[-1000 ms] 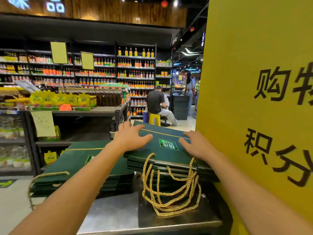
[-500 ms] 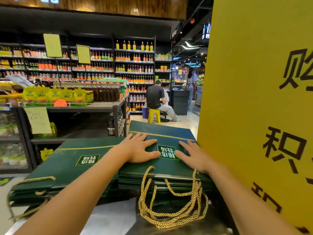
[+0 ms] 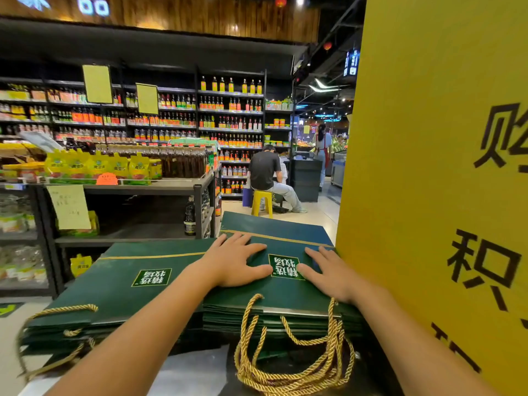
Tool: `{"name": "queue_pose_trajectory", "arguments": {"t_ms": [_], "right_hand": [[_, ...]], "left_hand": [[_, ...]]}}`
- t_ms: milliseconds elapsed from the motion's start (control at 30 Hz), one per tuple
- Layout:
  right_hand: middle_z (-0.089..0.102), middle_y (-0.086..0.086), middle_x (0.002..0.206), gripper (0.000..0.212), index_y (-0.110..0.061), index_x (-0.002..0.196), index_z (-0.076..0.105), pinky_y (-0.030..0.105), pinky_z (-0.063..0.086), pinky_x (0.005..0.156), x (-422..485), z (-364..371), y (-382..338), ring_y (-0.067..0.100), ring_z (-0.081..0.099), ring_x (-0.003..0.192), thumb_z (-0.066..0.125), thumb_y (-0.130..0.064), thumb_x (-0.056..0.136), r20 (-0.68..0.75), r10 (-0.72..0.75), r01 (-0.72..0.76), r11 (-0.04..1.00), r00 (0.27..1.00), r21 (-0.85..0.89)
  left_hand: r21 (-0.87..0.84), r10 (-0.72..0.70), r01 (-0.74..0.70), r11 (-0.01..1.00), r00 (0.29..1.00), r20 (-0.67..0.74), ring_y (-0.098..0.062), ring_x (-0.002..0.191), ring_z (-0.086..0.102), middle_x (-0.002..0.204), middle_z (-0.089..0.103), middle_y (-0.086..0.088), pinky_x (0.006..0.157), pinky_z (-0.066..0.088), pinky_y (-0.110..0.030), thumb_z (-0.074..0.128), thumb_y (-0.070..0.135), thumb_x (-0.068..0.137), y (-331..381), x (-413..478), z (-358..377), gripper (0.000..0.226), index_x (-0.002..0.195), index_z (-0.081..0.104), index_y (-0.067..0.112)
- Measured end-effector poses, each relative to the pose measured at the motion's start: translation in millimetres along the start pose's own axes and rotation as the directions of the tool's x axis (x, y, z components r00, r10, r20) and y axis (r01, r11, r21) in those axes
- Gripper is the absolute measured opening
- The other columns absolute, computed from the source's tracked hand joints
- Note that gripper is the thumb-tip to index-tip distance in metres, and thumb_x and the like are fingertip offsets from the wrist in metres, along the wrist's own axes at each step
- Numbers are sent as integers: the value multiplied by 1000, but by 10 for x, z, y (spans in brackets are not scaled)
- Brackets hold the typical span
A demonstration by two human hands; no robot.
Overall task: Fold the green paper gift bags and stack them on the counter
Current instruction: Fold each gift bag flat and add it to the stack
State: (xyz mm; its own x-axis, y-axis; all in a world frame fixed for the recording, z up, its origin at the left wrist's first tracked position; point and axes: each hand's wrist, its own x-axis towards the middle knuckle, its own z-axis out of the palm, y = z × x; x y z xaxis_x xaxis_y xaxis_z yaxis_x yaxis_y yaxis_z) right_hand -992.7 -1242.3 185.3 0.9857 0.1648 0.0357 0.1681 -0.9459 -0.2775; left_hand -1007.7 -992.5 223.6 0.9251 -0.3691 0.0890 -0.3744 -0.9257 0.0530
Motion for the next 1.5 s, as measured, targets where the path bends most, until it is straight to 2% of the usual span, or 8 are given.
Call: {"name": "queue_pose_trajectory", "arguments": {"t_ms": [133, 433, 667, 867, 1100, 1267, 1367, 1500], "right_hand": [[65, 7, 130, 48, -21, 128, 62, 36, 50, 97, -76, -353, -249, 23, 60, 114, 45, -55, 99, -112, -52, 43, 996, 992, -81], [70, 0, 113, 31, -20, 116, 69, 45, 55, 92, -450, -720, -1705, 23, 63, 105, 52, -41, 100, -215, -377, 376, 925, 901, -49], [68, 3, 107, 27, -19, 107, 65, 45, 56, 85, -675, -248, -2797, 28, 63, 101, 51, -40, 99, -208, -531, 525, 846, 821, -90], [66, 7, 109, 31, -15, 110, 62, 38, 50, 78, -585, 386, -3014, 31, 62, 99, 47, -40, 100, -141, -322, 330, 943, 936, 41], [56, 13, 134, 53, -9, 130, 53, 40, 39, 105, -461, 722, -2579, 33, 45, 130, 44, -53, 102, -49, -66, 67, 997, 997, 25], [23, 21, 161, 87, 1, 153, 28, 38, 34, 111, -505, 804, -2497, 32, 25, 149, 51, -62, 98, 15, 43, -46, 954, 999, 297], [24, 15, 162, 99, 2, 155, 20, 37, 37, 104, -507, 849, -2440, 31, 35, 143, 60, -63, 92, 25, 62, -67, 904, 998, 421], [44, 9, 144, 85, -4, 142, 37, 32, 36, 85, -545, 858, -2382, 25, 48, 117, 69, -60, 87, -20, 66, -48, 876, 998, 479]], "left_hand": [[-209, -27, -17, 978, 978, -205, -16, 119, 58, 130, 65, 3, 102, 45, -30, 55, 37, 101, -100, -178, -258, 30, 124, 67, 23], [-177, -280, 239, 955, 923, -265, -14, 103, 66, 113, 71, 8, 96, 55, -40, 52, 35, 100, -786, -1087, -604, 22, 112, 69, 28], [-178, -488, 457, 872, 838, -243, -14, 97, 67, 108, 71, 10, 89, 58, -39, 54, 38, 98, -1490, -1914, -437, 14, 101, 67, 33], [-303, -662, 596, 744, 719, -211, -19, 97, 67, 106, 72, 1, 86, 58, -39, 61, 48, 96, -1858, -2320, -32, 35, 115, 68, 20], [-545, -713, 532, 648, 675, -190, -21, 88, 72, 94, 78, -5, 80, 59, -37, 62, 42, 98, -1938, -2339, 277, 33, 103, 79, 14], [-613, -725, 505, 608, 667, -170, -19, 79, 72, 80, 77, -1, 76, 60, -38, 66, 47, 94, -1947, -2291, 341, 37, 98, 80, 13], [-599, -732, 511, 617, 652, -198, -17, 77, 70, 80, 76, -3, 69, 56, -35, 68, 44, 93, -1906, -2288, 366, 33, 93, 80, 13], [-602, -748, 511, 613, 620, -236, -19, 67, 63, 70, 71, -7, 56, 41, -28, 66, 43, 95, -1830, -2313, 457, 37, 77, 75, 12]]}}
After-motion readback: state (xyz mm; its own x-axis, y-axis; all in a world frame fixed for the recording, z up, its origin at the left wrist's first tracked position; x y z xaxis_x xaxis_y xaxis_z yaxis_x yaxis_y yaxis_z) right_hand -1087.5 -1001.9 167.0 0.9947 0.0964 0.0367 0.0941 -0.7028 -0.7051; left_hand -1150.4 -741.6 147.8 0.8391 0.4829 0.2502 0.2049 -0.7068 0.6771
